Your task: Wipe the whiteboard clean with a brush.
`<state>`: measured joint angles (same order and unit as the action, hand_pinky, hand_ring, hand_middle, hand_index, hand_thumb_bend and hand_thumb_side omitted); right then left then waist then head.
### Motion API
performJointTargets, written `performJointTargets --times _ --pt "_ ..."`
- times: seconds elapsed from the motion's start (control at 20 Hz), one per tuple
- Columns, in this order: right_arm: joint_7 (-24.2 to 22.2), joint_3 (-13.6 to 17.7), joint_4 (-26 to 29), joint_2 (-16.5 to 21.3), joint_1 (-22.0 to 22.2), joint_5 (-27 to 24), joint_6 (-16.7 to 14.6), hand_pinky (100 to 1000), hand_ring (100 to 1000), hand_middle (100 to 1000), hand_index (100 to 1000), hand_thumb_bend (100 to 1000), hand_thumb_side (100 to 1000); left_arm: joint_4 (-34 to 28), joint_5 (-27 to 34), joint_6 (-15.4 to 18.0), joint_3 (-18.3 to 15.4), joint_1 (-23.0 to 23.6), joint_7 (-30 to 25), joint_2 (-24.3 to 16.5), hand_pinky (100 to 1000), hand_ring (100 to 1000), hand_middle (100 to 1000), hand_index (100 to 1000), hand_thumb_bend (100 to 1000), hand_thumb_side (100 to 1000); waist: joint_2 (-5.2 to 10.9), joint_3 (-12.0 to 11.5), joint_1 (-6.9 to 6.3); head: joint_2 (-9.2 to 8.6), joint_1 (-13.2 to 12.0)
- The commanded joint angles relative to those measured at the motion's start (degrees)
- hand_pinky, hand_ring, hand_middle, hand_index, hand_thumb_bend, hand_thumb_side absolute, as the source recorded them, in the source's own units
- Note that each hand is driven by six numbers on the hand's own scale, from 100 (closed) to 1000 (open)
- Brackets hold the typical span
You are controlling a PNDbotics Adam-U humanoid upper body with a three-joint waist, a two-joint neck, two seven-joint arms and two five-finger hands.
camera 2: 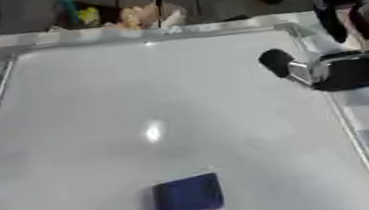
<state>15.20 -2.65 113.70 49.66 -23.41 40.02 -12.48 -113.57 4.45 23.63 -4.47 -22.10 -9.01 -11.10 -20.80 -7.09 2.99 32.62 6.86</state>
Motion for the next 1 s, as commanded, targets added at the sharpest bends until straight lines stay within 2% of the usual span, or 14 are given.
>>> performJointTargets --times 0.05,0.15,0.4,0.6,0.75,1.0 --pt "-5.3 -1.4 0.9 4.1 -1.1 1.0 -0.3 808 808 727 100 534 762 -1.0 0.3 -0.2 0.2 -0.2 -0.2 -1.0 378 672 555 640 121 948 1.36 -0.1 0.11 -0.35 0.5" --pt "-11.1 -3.1 0.9 5.3 -1.6 0.7 -0.5 850 843 750 100 538 674 -1.0 0.4 -0.3 0.3 -0.2 -0.4 -1.0 378 673 554 640 121 949 1.37 -0.4 0.29 -0.29 0.7" --pt "-23.5 -5.4 0.9 6.6 -3.2 0.1 -2.2 889 880 808 100 519 648 -1.0 0.5 -0.5 0.4 -0.2 -0.6 -0.9 378 673 554 639 122 950 1.37 -0.8 0.59 -0.12 0.7" --pt "-29.8 -6.8 0.9 6.9 -4.2 -0.9 -3.5 892 873 851 100 490 651 -1.0 0.7 -0.6 0.6 -0.2 -0.8 -0.9 378 672 554 639 122 950 1.38 -1.0 0.67 -0.19 0.7" --pt "-34.2 -8.7 0.9 7.5 -4.7 -2.2 -4.2 896 866 849 100 497 637 -1.0 0.8 -0.6 0.7 -0.2 -0.9 -0.9 378 672 553 639 122 949 1.45 -1.2 0.71 -0.18 0.9" --pt "-39.0 -11.8 0.9 7.8 -5.8 -5.0 -2.9 896 871 824 100 515 631 -1.0 1.0 -0.6 0.8 -0.2 -1.1 -0.9 378 672 553 639 121 949 1.55 -1.4 0.68 -0.21 1.1"
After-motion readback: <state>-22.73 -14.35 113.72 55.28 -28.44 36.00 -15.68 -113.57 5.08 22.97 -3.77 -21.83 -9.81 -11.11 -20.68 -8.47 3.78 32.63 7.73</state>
